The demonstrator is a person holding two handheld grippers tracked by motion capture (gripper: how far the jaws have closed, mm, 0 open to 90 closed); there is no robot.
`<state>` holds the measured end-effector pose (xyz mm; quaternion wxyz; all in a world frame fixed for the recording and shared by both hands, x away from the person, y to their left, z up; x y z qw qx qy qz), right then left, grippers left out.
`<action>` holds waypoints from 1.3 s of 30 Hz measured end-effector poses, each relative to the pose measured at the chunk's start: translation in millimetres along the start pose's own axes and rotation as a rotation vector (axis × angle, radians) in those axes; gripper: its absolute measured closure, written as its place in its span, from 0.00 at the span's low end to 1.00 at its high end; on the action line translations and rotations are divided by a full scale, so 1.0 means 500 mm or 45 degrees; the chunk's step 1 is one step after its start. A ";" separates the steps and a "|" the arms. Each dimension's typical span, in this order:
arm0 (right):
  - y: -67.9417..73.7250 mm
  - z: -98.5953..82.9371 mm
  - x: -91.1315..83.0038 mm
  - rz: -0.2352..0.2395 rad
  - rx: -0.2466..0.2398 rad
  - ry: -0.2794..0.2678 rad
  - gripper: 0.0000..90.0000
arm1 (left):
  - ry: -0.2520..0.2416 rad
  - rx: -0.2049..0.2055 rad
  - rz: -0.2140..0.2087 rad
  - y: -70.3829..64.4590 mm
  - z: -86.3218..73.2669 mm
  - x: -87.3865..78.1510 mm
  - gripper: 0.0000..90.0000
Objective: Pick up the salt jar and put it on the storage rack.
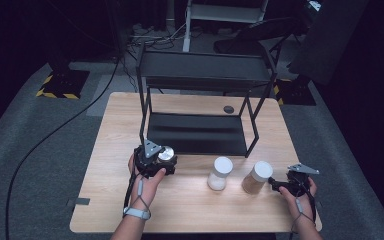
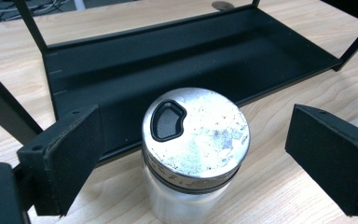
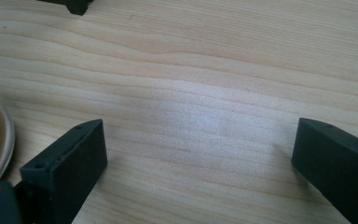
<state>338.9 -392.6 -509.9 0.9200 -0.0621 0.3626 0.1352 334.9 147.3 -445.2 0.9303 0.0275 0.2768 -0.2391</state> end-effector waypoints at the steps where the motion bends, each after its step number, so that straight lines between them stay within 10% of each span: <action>1: 0.000 0.000 0.000 0.000 0.000 0.000 0.03 | 0.000 0.000 0.000 0.000 0.000 0.000 0.05; 39: -0.004 0.001 0.001 0.014 -0.014 0.001 0.03 | 0.163 0.067 0.052 -0.009 -0.014 0.081 0.33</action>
Point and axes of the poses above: each handheld gripper's, and its own axes: x roughly forward along the jaws, z roughly out of its top, y roughly to its left, the point moved 8 cm from there along x, roughly forward along the jaws, and after that the axes turned 1 degree about -z, right-handed, at the moved point
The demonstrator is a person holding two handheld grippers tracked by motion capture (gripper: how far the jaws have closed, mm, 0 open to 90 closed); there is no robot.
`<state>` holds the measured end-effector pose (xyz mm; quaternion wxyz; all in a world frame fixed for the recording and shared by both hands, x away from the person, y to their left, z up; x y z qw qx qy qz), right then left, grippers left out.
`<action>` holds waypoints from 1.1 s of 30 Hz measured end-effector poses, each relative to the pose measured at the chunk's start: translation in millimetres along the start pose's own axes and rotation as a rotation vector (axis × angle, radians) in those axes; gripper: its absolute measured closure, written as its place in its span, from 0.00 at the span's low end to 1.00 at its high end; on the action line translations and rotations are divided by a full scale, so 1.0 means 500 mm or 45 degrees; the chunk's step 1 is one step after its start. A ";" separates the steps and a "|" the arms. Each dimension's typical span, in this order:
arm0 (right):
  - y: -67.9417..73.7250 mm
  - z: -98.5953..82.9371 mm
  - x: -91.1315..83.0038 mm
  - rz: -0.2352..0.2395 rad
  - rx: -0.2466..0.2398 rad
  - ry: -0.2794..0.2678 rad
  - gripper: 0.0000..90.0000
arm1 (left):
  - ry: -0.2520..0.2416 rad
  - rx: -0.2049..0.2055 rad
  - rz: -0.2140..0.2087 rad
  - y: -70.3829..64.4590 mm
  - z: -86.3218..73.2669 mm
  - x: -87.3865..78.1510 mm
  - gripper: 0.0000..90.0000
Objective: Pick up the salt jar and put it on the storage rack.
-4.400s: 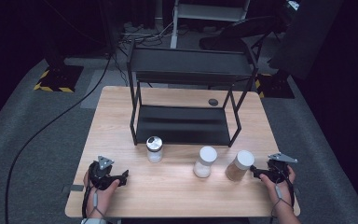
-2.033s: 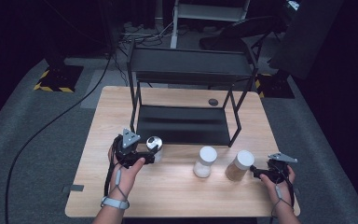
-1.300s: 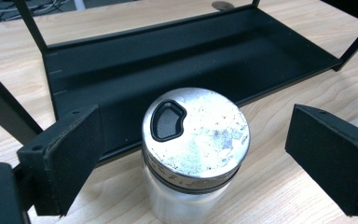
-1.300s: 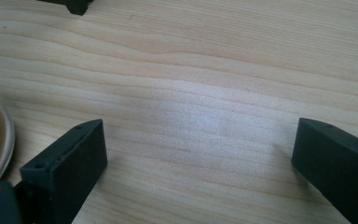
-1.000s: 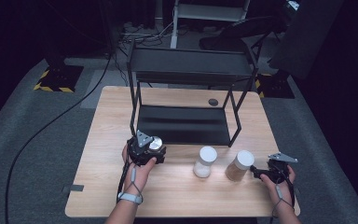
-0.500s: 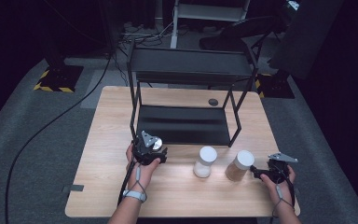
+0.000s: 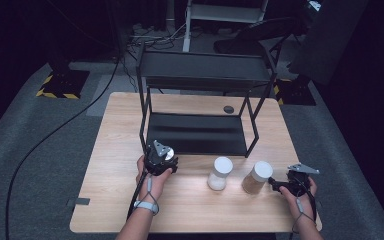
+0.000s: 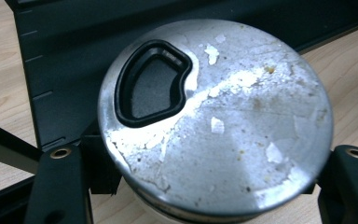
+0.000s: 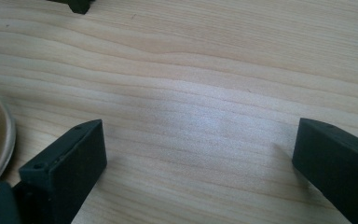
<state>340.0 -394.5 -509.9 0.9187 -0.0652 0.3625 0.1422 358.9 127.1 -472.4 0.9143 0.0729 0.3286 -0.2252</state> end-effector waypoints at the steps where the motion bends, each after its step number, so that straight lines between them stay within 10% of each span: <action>1: 0.000 0.000 0.000 0.000 -0.001 0.000 0.03 | 0.000 0.002 -0.002 0.000 0.000 0.000 0.33; 33: 0.000 0.000 0.001 -0.001 -0.001 -0.001 0.03 | -0.031 0.051 -0.036 0.010 0.101 -0.045 0.33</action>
Point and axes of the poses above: each handheld gripper's, and its own axes: x roughly forward along the jaws, z roughly out of its top, y roughly to its left, the point moved 8 cm from there along x, roughly forward along the jaws, and after that the axes turned 1 degree about -z, right-handed, at the moved point
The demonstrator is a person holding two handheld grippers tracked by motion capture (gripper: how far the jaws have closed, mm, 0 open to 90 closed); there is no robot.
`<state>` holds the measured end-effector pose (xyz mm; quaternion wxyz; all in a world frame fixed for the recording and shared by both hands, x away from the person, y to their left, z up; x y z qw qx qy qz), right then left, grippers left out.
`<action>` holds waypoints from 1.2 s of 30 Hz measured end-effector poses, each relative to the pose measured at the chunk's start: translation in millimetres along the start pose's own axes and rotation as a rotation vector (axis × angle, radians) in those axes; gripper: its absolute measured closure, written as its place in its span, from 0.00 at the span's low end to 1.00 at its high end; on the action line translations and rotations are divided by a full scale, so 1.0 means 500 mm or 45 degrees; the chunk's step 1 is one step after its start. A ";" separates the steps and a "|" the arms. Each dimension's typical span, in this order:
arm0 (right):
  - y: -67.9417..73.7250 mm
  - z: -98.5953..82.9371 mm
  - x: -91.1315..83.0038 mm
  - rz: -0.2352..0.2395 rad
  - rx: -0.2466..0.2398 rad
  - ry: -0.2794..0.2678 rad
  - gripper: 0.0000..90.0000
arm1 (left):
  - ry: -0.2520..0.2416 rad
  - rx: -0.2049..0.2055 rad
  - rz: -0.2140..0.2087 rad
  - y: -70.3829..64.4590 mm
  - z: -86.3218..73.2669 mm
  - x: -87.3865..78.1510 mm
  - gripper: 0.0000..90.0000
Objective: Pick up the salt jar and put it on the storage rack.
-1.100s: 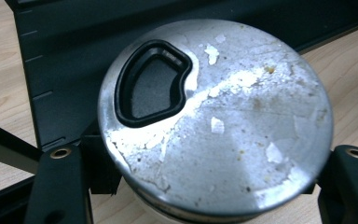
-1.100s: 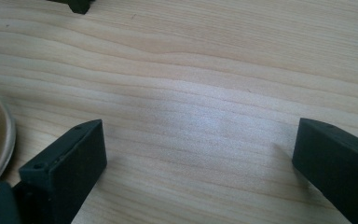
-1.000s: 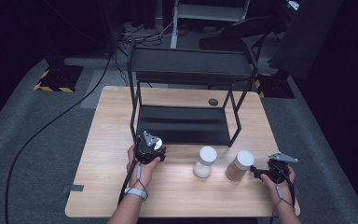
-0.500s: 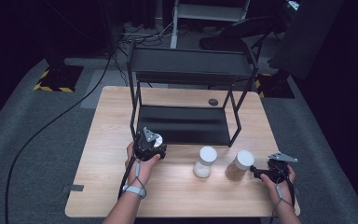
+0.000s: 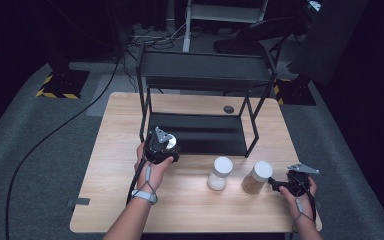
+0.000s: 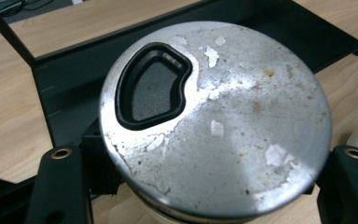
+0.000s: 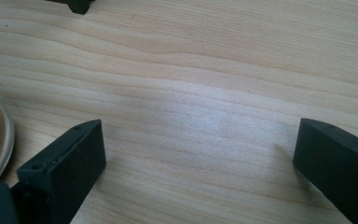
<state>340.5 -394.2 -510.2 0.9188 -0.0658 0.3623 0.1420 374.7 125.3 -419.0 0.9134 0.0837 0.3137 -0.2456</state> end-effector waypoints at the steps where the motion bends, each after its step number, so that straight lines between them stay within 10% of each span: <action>1: 0.000 0.000 0.000 0.000 0.000 0.000 0.02 | -0.002 0.006 0.004 -0.001 0.004 0.000 0.33; 17: 0.000 0.000 0.000 -0.001 0.001 0.001 0.02 | -0.042 0.007 0.003 0.020 0.055 0.015 0.33; 36: 0.000 0.001 0.000 -0.001 0.001 0.001 0.02 | -0.002 -0.007 0.047 0.063 0.062 0.125 0.33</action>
Point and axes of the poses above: each handheld gripper's, and its own axes: x roughly forward along the jaws, z roughly out of its top, y roughly to its left, the point moved 8 cm from there along x, roughly forward along the jaws, and after that the axes turned 1 degree about -z, right-handed, at the moved point
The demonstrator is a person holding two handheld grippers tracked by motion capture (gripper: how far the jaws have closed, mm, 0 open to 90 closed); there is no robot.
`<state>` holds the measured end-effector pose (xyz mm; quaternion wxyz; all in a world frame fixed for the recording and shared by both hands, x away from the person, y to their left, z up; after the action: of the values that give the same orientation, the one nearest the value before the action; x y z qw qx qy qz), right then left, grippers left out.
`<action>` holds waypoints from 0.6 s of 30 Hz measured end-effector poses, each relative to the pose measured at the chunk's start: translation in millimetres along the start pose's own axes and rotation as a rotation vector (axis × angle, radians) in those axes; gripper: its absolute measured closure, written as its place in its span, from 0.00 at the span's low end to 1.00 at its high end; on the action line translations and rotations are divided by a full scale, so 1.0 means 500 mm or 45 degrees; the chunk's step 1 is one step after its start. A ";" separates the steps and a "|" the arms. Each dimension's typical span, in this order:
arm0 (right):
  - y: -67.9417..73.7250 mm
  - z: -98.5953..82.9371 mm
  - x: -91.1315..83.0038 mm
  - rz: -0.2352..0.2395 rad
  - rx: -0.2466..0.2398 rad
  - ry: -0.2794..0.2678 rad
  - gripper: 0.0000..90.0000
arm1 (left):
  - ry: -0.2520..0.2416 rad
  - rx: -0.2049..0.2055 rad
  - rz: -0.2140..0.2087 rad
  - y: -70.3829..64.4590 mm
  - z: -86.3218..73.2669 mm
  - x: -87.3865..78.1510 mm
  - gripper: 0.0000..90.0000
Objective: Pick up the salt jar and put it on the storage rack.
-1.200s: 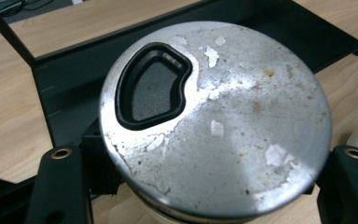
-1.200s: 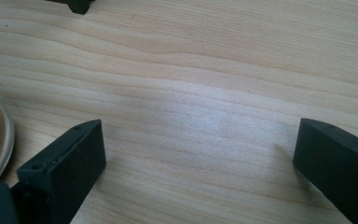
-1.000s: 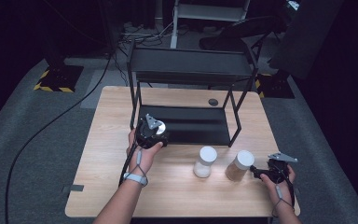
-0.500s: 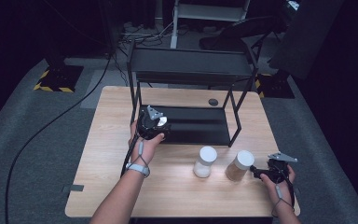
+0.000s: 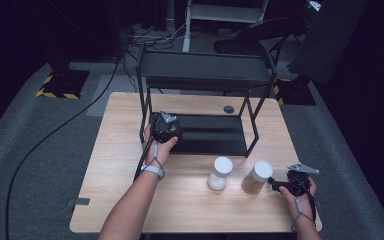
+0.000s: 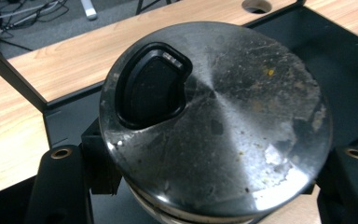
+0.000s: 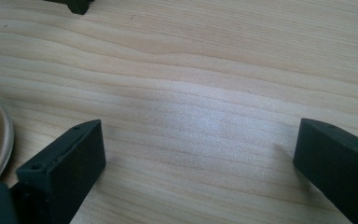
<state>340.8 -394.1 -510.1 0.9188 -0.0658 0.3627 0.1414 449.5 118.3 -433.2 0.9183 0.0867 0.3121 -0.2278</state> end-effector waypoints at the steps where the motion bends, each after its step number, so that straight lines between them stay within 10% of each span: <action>1: 0.000 0.000 0.000 0.000 0.000 0.000 0.02 | 0.000 0.000 0.000 0.000 0.000 0.000 0.33; 18: 0.000 0.000 0.000 0.000 0.001 0.000 0.02 | 0.067 -0.030 -0.026 0.022 -0.013 0.049 0.33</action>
<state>340.8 -394.1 -510.1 0.9187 -0.0656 0.3628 0.1413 468.1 121.0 -453.1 0.9082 0.0788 0.3397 -0.2313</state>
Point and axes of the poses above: each handheld gripper's, and its own axes: x roughly forward along the jaws, z roughly out of its top, y roughly to its left, the point moved 8 cm from there along x, roughly forward along the jaws, and after that the axes turned 1 degree about -z, right-handed, at the moved point
